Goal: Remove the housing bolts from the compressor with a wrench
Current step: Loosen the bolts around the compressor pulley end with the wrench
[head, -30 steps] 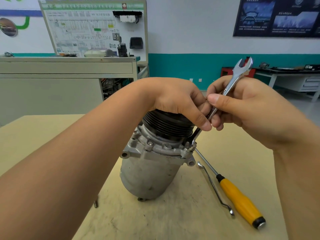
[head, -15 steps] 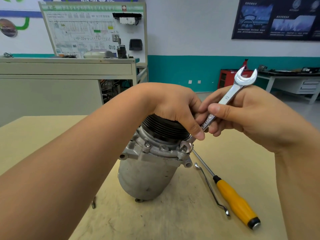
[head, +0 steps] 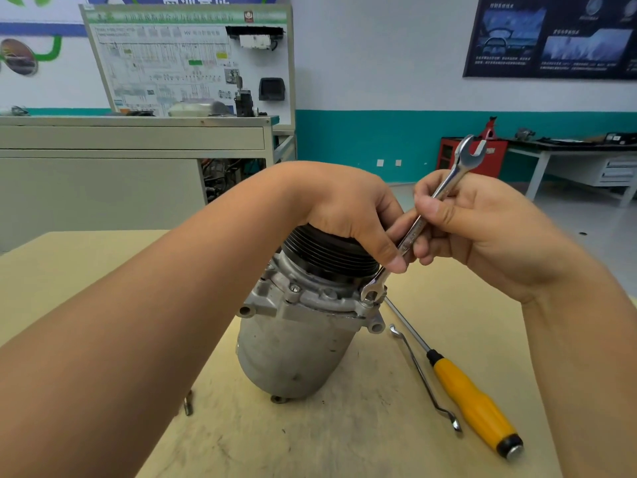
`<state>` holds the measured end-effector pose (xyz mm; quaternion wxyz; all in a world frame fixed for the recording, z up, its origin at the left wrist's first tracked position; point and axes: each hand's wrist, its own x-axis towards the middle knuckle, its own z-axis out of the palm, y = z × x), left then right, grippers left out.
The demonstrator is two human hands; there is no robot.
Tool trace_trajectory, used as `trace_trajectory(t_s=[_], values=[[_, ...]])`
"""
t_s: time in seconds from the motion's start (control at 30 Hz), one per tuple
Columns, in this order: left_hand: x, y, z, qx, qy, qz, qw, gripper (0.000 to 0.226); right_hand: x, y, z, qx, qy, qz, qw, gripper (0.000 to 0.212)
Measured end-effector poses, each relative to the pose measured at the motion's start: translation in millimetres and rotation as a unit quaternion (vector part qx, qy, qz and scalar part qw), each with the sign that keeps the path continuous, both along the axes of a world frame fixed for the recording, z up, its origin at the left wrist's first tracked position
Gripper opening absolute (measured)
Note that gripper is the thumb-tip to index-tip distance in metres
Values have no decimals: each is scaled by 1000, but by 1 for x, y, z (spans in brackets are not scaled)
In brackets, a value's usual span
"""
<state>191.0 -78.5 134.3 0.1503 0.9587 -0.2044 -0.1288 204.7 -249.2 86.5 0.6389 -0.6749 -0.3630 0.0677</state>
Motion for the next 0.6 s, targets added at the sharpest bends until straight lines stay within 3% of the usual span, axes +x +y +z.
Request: trace_trajectory(t_s=[0.2, 0.37, 0.6], values=[[3, -2, -3, 9, -31, 12, 999, 24, -7, 5, 4, -11, -29, -41, 999, 30], [2, -1, -3, 5, -34, 4, 999, 21, -11, 7, 5, -44, -68, -89, 993, 15], [-3, -4, -2, -22, -39, 0, 999, 32, -17, 10, 10, -57, -175, -185, 965, 16]])
